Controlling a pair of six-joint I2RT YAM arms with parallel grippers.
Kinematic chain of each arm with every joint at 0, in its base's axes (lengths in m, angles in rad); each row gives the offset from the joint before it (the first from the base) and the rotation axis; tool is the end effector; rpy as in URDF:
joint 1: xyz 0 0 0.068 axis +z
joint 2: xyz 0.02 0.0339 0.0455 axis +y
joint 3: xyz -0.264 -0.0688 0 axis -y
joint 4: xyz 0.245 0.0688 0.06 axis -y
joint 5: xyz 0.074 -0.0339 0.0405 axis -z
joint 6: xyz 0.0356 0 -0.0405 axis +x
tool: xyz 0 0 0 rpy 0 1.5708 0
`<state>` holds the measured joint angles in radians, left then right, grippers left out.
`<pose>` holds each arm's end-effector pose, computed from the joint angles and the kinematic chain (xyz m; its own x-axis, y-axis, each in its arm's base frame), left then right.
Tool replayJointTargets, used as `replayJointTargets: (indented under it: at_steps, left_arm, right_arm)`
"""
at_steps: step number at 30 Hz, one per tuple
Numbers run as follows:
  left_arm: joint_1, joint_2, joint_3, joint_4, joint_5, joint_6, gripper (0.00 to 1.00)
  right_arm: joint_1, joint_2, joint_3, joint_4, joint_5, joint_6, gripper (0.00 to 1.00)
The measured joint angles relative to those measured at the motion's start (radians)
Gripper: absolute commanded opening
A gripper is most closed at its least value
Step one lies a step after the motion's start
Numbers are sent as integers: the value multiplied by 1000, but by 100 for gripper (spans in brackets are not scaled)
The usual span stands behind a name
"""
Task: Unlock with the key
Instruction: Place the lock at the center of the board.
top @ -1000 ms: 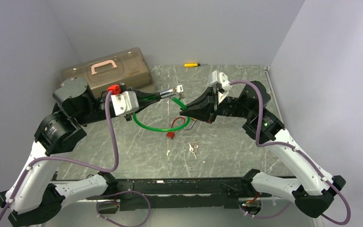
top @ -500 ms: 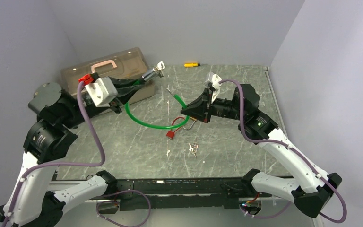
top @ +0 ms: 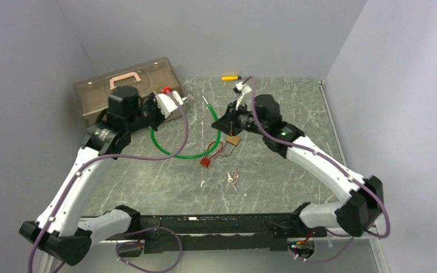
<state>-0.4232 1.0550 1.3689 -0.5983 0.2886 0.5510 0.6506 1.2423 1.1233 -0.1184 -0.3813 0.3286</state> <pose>0.1856 -0.0947 0.4455 0.1185 0.4971 -0.8596 0.6816 0.5888 0.4345 0.2221 0.1857 0.3687 -0.4514 0.0328 -0.8917 -0.7441 0.5377 0.3965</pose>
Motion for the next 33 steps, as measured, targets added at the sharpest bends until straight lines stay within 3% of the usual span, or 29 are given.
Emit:
replayJointTargets:
  at_steps: [8,12,16,26,27,29,33]
  left_arm:
    - [25,55,-228,-114,-18,232,0]
    - [60,64,-293,-115,-37,279,9]
    - [76,103,-351,-77,-74,320,15]
    - [113,316,-390,45,-153,353,18]
    - [121,327,-394,50,-162,353,20]
    - [138,338,-409,70,-184,352,46]
    - [156,333,-443,86,-215,354,64]
  right_arm:
    - [6,291,-6,7,52,122,0]
    - [14,408,34,20,34,161,0]
    - [19,501,82,49,30,200,0]
    - [109,657,104,76,36,259,0]
    - [119,661,103,78,36,262,0]
    - [137,662,94,95,35,274,5]
    - [135,666,92,101,34,277,17]
